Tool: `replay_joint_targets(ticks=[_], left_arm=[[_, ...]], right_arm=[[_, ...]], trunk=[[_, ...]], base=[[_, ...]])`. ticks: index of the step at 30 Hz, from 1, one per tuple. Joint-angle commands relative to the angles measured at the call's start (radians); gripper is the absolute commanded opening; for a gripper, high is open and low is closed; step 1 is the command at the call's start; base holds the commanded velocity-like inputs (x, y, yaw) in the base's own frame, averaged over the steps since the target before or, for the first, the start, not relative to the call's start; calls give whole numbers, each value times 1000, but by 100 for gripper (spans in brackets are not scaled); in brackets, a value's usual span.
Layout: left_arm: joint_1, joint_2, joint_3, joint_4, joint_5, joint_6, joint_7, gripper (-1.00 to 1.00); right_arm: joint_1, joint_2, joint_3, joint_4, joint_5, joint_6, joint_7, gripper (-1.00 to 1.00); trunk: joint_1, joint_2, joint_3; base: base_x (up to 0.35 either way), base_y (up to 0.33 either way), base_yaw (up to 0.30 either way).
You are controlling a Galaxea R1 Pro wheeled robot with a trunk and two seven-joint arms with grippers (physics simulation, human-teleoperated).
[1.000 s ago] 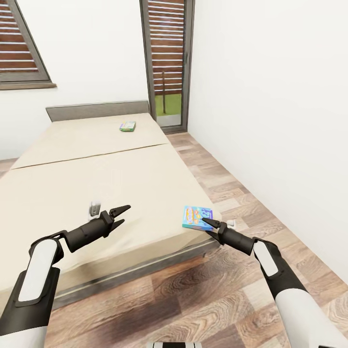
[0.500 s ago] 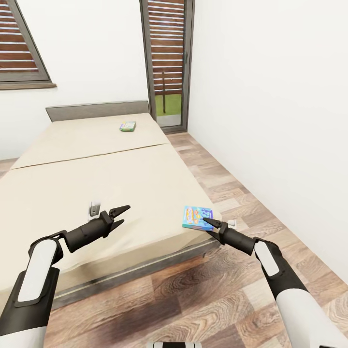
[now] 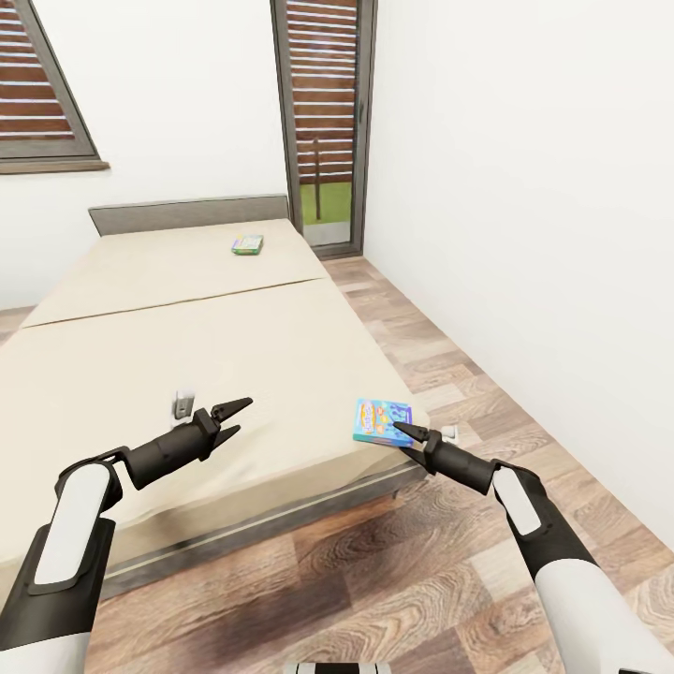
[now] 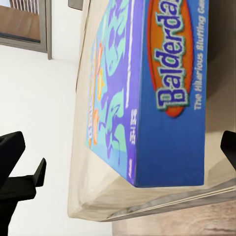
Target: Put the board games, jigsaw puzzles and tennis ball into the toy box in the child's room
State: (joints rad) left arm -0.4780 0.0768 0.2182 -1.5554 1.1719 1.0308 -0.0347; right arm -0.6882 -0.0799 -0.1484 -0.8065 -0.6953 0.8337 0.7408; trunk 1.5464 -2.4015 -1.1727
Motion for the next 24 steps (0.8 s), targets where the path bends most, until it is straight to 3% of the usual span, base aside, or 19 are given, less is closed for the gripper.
replay_joint_targets(ticks=[1, 24], left_arm=[[0, 0, 1, 0, -3, 5, -4, 100], [1, 0, 1, 0, -3, 5, -4, 100]], right_arm=[[-1, 0, -2, 1, 0, 5, 2, 100], [-1, 0, -5, 9, 0, 4, 2, 100]], trunk=[[0, 0, -1], [0, 0, -1]], base=[[0, 0, 0], [0, 0, 0]])
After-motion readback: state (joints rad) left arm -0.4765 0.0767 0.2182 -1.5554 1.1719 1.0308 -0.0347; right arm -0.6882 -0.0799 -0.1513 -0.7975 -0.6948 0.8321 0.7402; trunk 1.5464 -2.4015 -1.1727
